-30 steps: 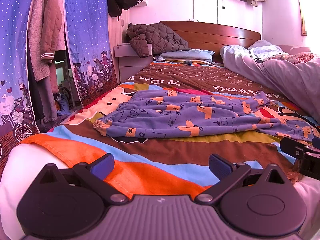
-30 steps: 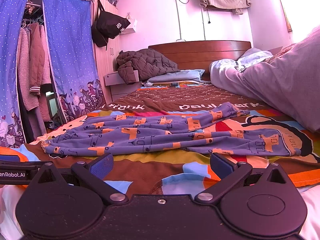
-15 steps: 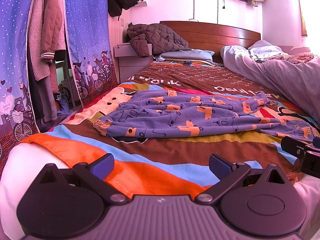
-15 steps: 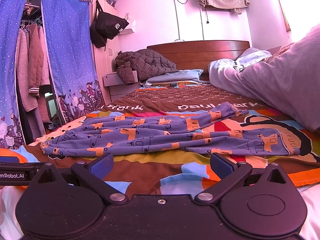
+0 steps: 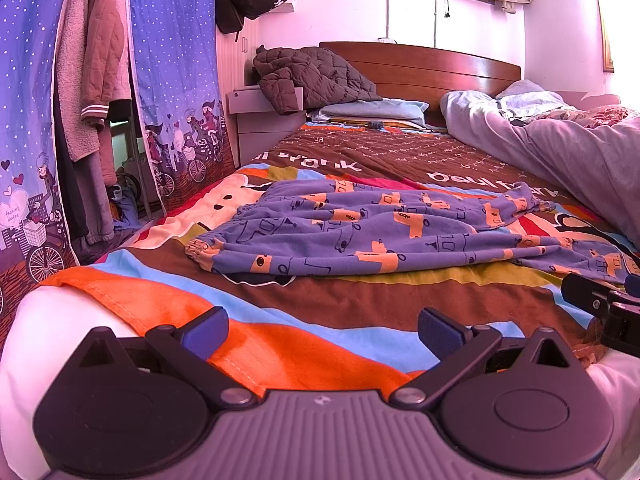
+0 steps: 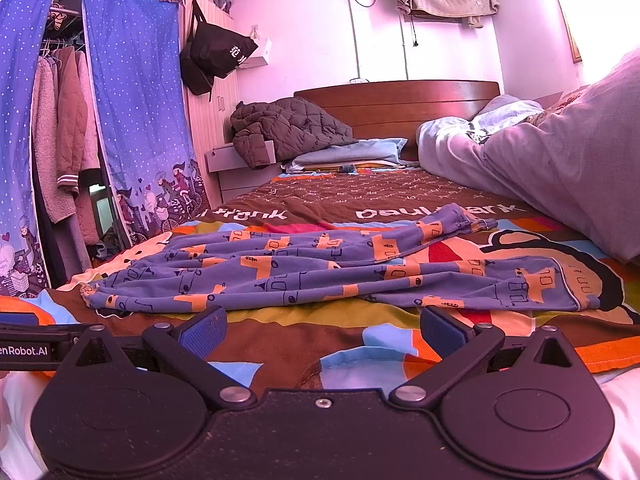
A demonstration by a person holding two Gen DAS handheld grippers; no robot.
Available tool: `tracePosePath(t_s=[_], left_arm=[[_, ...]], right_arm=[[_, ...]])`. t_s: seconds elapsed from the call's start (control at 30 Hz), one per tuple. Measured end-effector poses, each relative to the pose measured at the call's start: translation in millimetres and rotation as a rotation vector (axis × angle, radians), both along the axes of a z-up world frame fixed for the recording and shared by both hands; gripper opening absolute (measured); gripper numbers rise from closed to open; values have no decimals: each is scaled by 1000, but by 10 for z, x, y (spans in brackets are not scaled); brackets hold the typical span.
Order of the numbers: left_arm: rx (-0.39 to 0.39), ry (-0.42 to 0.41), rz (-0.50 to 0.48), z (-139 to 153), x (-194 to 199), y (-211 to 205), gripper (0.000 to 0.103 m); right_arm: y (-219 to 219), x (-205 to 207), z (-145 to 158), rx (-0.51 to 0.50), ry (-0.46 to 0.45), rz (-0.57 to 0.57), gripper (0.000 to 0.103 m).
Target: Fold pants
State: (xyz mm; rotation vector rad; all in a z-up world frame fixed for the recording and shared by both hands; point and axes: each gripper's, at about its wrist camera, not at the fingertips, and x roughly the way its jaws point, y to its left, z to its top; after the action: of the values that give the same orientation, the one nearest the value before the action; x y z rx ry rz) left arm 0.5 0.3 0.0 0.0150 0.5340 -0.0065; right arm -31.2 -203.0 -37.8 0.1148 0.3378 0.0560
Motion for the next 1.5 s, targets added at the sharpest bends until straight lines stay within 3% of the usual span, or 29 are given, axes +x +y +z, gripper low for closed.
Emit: tracePosePath(t_s=[0.77,0.87,1.0,1.13,1.23,1.3,1.4,1.5], left_arm=[[4,4,6,-62,15,2,103],[-51,23,-12,-61,101,39,103],[-60,6,-35,124,171,93,103],[-14,-23,-65,435,481,234,103],[-6,6,-72,601,854,381,103],[11,35,-78,664,1146,470,103],[119,72,-101,689,1670,553,103],[224,105,-139,655,2245,580,103]], right_arm=[[-64,20,-23,34,21,3,102],[-77,6,0,41,28,3,102],[-99,-19,87,45,49,7,102],[-207,17,229,15,50,38,102],[-358,149,346,1,66,101,102],[-535,264,442,52,72,137,102],[-803,540,609,146,92,172,102],[-919,1005,831,90,147,217,102]])
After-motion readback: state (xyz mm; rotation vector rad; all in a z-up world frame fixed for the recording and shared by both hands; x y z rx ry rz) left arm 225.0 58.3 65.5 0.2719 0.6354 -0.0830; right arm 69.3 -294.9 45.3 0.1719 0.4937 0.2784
